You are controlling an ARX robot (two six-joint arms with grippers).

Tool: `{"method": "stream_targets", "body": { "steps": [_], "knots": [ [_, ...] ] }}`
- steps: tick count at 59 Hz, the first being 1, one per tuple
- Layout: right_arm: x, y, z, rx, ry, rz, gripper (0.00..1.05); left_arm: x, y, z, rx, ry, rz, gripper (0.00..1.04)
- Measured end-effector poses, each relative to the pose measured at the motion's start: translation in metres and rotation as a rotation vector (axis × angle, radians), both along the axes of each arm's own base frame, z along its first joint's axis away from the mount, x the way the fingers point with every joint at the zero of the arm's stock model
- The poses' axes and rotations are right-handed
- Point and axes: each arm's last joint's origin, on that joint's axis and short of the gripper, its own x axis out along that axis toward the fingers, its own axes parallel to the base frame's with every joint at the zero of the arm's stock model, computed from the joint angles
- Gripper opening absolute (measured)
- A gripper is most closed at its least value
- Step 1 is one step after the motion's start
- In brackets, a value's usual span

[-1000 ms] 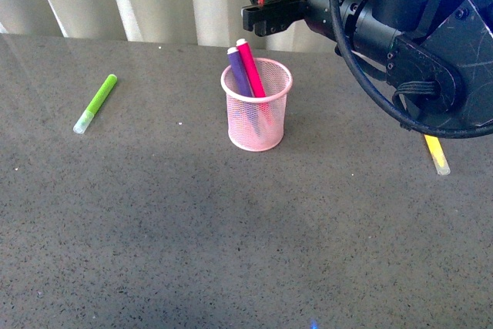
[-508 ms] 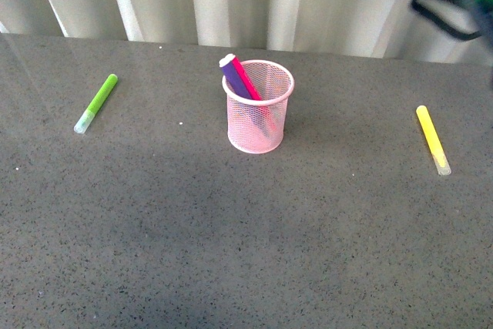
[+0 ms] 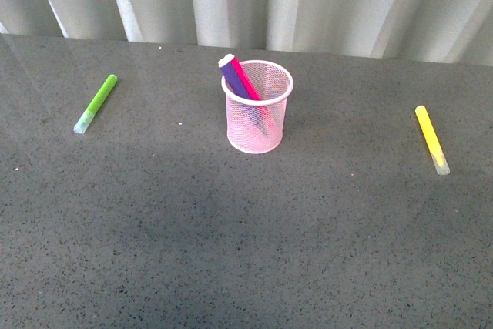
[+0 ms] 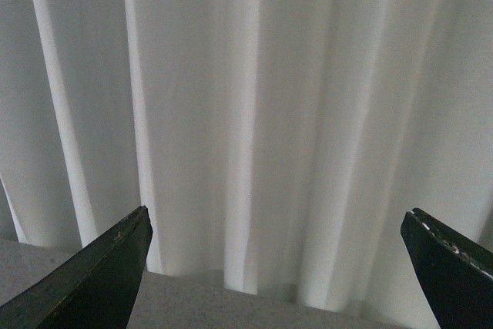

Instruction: Insert purple and pink pens into pink cup

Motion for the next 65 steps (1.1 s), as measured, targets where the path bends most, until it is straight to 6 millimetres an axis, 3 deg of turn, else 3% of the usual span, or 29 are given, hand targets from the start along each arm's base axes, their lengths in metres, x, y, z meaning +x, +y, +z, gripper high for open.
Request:
{"method": "stream_targets", "body": {
  "steps": [4, 7, 19, 38, 65],
  "knots": [
    [-0.012, -0.005, 0.0, -0.009, -0.017, -0.023, 0.98, 0.0, 0.0, 0.0, 0.0, 0.0, 0.0, 0.98],
    [-0.019, -0.006, 0.0, 0.012, 0.032, -0.092, 0.92, 0.0, 0.0, 0.0, 0.0, 0.0, 0.0, 0.98],
    [-0.048, 0.007, -0.035, 0.052, 0.187, -0.171, 0.56, 0.0, 0.0, 0.0, 0.0, -0.001, 0.0, 0.98],
    [-0.073, 0.027, -0.057, 0.049, 0.185, -0.166, 0.03, 0.0, 0.0, 0.0, 0.0, -0.001, 0.0, 0.98],
    [-0.098, 0.045, -0.075, 0.044, 0.181, -0.162, 0.03, 0.0, 0.0, 0.0, 0.0, -0.001, 0.0, 0.98]
  ]
}}
